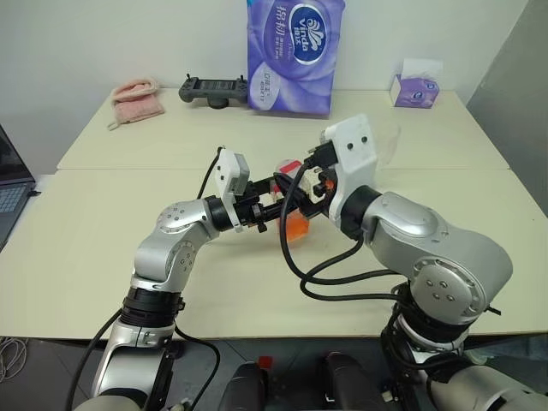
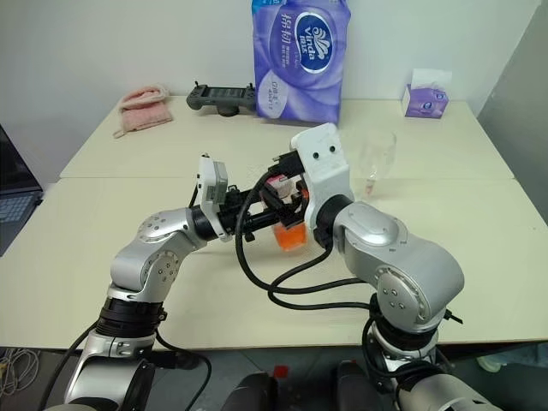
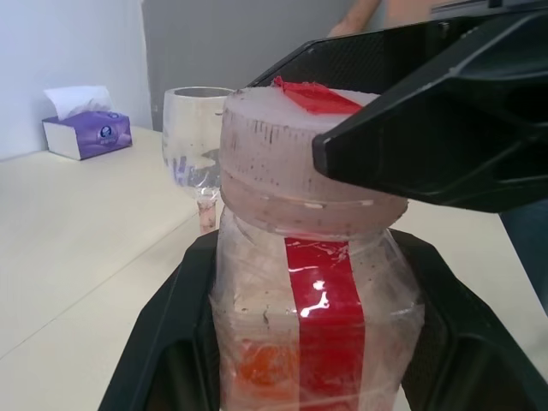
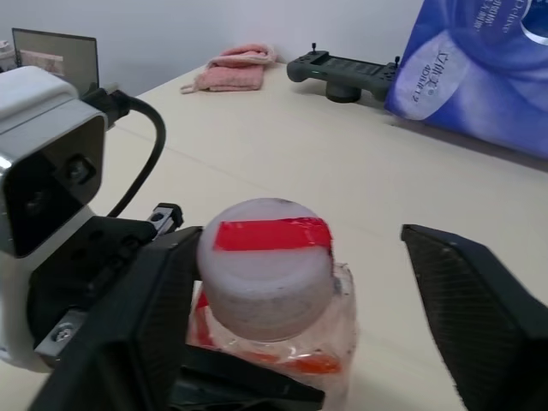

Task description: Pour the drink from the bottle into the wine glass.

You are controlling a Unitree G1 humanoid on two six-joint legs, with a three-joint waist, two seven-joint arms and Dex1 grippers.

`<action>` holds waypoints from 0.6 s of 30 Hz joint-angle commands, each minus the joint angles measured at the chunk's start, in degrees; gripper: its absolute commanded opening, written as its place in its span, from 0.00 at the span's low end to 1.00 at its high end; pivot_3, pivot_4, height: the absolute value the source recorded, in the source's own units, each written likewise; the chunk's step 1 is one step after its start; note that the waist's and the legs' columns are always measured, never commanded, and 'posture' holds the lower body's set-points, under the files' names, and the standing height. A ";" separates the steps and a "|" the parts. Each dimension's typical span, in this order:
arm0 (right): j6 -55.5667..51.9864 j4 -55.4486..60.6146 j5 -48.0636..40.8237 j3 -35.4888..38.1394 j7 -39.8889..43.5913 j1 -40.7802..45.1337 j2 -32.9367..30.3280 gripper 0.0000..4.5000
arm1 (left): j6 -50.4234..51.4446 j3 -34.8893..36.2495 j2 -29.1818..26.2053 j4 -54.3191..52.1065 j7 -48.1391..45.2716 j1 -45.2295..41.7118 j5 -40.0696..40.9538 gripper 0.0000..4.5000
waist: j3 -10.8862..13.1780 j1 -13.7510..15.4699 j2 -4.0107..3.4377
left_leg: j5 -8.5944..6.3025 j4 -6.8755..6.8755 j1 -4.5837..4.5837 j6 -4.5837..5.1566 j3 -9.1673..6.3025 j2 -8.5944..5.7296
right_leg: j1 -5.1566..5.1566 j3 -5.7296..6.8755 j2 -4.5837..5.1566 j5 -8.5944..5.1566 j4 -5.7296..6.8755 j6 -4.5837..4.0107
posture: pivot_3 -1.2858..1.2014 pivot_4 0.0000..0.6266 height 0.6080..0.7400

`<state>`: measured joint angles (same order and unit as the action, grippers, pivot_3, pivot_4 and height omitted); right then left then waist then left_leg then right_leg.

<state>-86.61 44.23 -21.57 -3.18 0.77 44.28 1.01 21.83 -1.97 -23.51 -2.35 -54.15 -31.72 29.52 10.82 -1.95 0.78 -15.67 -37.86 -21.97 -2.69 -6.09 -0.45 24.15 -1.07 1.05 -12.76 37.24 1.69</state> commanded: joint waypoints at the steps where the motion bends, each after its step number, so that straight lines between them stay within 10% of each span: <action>1: 1.83 0.32 1.99 1.38 -0.87 1.40 -1.12 0.57 | -1.34 1.17 -0.15 -1.97 -0.33 -0.91 0.48 0.47 | 0.00 -0.01 0.00 | 0.00 0.00 0.00 0.00 0.00 0.00 | 0.00 0.00 0.00 0.00 0.00 0.00 | 0.52 0.24 1.00; 3: 2.10 -0.08 2.22 1.42 -0.60 1.66 -1.63 0.41 | -1.30 1.24 -0.08 -2.01 -0.36 -0.90 0.36 0.47 | 0.00 -0.01 0.00 | 0.00 0.00 -0.01 0.00 0.00 0.00 | 0.00 0.00 0.00 0.00 -0.01 0.00 | 0.52 0.24 1.00; 9: 11.33 -9.00 0.49 3.78 8.82 2.94 -13.02 0.40 | -0.81 1.31 -0.20 -3.06 0.17 -0.80 0.63 0.46 | 0.00 -0.07 0.00 | 0.00 -0.02 0.00 0.00 0.02 -0.02 | -0.03 -0.01 0.00 0.00 -0.06 0.01 | 0.52 0.24 1.00; 18: 42.84 -36.87 -12.22 -0.96 60.37 8.39 -30.69 0.40 | -0.49 0.63 0.24 -3.68 0.79 -1.24 0.66 0.46 | 0.05 -0.08 -0.01 | -0.01 -0.01 -0.01 0.03 0.09 -0.02 | -0.06 0.00 -0.01 0.00 -0.14 0.01 | 0.52 0.24 1.00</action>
<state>-48.54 9.24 -32.28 -5.31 51.09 50.62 -27.15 22.04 -2.70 -22.90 -3.61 -52.82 -32.60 28.92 10.87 -2.03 0.77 -15.68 -37.86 -22.00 -2.66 -5.98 -0.48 24.09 -1.10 1.04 -12.76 37.09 1.70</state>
